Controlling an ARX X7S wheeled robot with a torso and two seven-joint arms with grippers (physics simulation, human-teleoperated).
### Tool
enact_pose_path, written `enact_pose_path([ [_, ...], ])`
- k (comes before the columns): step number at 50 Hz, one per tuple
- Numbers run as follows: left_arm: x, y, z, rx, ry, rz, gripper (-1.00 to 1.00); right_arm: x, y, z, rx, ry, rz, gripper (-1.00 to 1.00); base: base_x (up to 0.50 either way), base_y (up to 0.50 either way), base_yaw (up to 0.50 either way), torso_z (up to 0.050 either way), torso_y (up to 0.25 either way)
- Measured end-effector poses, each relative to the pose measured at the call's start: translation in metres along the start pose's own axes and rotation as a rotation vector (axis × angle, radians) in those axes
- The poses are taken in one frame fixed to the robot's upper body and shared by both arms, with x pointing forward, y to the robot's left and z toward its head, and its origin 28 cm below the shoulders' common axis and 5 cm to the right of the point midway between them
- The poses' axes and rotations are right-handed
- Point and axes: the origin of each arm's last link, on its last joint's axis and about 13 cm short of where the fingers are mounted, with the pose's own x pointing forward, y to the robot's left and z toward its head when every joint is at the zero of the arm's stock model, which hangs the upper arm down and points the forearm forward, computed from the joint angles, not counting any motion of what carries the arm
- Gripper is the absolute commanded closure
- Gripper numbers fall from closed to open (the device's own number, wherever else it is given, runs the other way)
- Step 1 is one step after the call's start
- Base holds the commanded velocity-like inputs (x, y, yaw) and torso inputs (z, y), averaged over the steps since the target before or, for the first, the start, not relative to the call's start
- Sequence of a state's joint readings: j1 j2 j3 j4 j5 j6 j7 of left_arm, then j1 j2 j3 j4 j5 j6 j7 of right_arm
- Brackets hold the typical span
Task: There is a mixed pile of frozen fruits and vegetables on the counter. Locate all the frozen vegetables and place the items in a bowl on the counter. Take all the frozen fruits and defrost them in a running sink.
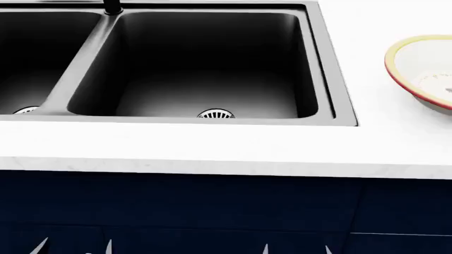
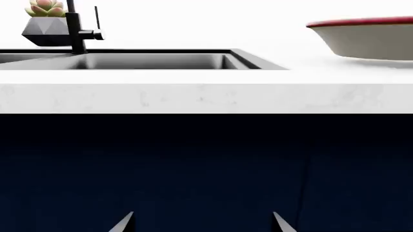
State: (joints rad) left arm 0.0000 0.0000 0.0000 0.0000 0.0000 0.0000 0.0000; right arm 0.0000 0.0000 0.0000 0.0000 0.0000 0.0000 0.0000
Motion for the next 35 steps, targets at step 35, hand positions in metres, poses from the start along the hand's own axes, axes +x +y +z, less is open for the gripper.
enact_pose_path([
  [35,0.0006,-0.0004,0.0016,-0.002,-0.009,0.007,-1.0,-0.0009,0.0019,-0.0008,-0.03,-0.004,-0.007,-1.0,0.0,-0.21,0.0,0.0,0.0],
])
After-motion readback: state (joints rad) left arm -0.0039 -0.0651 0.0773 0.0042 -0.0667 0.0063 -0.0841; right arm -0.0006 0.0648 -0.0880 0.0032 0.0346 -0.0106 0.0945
